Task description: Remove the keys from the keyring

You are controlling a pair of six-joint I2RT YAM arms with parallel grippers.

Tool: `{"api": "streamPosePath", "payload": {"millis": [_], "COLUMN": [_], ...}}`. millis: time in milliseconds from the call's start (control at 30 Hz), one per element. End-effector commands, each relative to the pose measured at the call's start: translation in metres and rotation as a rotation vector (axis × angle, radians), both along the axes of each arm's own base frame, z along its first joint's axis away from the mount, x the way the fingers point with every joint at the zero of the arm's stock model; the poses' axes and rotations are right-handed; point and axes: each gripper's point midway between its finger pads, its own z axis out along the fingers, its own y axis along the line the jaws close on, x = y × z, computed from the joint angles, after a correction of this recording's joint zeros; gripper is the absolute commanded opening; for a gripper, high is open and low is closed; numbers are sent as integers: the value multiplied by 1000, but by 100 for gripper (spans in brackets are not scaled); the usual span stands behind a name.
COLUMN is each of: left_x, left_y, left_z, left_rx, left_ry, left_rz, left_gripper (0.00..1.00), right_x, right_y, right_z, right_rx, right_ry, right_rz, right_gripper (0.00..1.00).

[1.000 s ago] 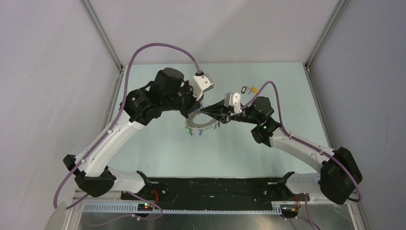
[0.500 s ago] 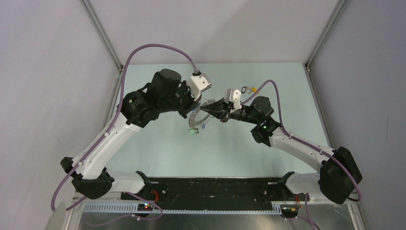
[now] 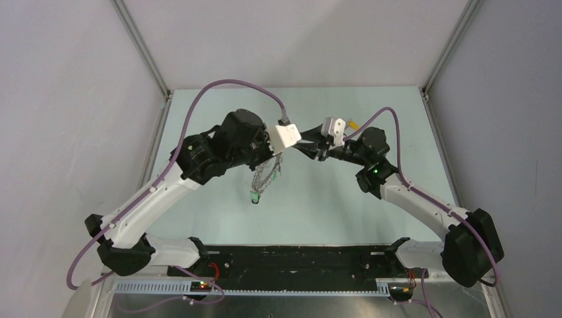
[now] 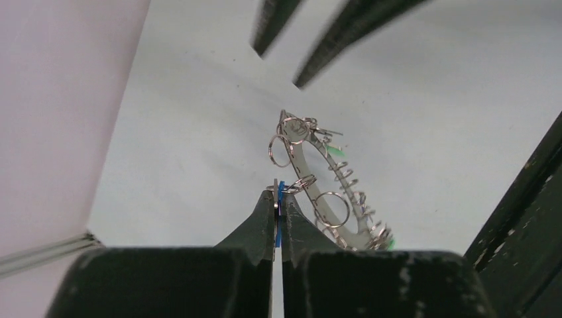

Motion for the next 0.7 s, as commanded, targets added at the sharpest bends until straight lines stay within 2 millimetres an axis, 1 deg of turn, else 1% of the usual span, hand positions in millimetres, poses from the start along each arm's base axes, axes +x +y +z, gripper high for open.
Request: {"api": "streamPosePath", "payload": {"millis": [0,100,200,300,367,400,433,467,500,533,600,633,667], "left_x": [4,7,17,26,33,35,37,38,37,38,39,42,45], "left_y": [12,16,25,27,29,26,25,21,18,15,7,3,1], "left_z": [24,30,32,42,53,60,66,74,76,79,79,73,85], "left_rx": [68,128,246,336,377,361,379,378,373,400,434,436,402], "left_ry": [-177,-246,-345,-465,-553,-592,-630,-683,-709,-766,-849,-865,-908], "left_rz": [-48,-98,-82,-107,-82,-77,-97,-112,-138,-175,-246,-268,-252], "left_gripper": [0,0,0,0,0,0,0,0,0,0,0,0,0], "right_x": [11,20,27,33,37,39,41,42,42,41,47,51,56], "right_y": [-5,-5,-7,-11,-13,-14,-15,-15,-17,-16,-19,-18,-20], "right_z": [32,33,32,33,33,37,35,41,40,45,50,49,55], "right_rx": [72,75,73,71,64,64,52,54,42,35,12,3,3], "right_ry": [-103,-93,-87,-92,-89,-99,-92,-104,-101,-107,-108,-103,-109], "right_rz": [-15,-32,-56,-74,-78,-79,-72,-69,-56,-35,-25,-26,-40], "right_gripper": [32,33,33,33,33,33,33,33,33,34,34,34,34]}}
